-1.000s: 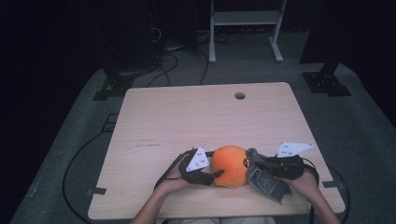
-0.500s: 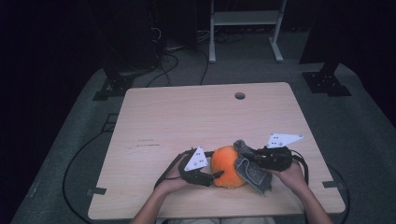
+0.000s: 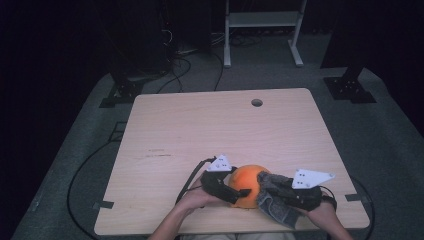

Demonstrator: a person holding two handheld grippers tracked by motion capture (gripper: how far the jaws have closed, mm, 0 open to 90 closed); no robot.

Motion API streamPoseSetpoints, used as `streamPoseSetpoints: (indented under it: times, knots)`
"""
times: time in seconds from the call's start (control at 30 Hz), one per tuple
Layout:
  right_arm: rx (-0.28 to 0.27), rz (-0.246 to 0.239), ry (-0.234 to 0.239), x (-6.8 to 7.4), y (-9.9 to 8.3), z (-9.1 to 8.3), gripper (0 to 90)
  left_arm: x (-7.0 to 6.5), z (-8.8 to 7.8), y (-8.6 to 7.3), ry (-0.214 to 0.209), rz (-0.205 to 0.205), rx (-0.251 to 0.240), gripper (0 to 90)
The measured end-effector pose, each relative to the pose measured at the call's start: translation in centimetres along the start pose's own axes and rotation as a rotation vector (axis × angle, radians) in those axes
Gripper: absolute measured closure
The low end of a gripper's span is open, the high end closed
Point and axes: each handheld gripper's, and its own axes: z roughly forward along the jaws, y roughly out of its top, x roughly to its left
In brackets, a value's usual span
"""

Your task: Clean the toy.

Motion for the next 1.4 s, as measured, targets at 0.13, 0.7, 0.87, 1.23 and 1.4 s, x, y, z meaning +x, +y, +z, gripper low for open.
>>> streamPoseSetpoints:
  times: [0.13,0.7,0.87,1.23,1.4]
  knots:
    - [-0.007,0.009,0.001,-0.2,-0.1,-0.9,77.4,-0.8,-0.2,0.7,0.034,0.111,-0.045,34.9]
    - [-0.002,0.008,-0.012,-1.4,1.5,3.5,77.5,2.6,-2.0,0.2,0.107,0.169,-0.071,13.7]
    - [0.010,-0.014,-0.016,-0.8,1.4,3.4,77.4,2.0,-1.9,-0.3,0.141,0.191,-0.050,25.9]
    - [-0.090,-0.053,0.007,-1.6,4.8,2.4,77.0,1.0,-3.6,-2.2,0.117,0.300,-0.005,33.1]
    - [-0.059,-0.021,0.052,-1.4,4.8,4.5,77.3,1.5,-4.4,-2.5,0.071,0.210,-0.037,24.3]
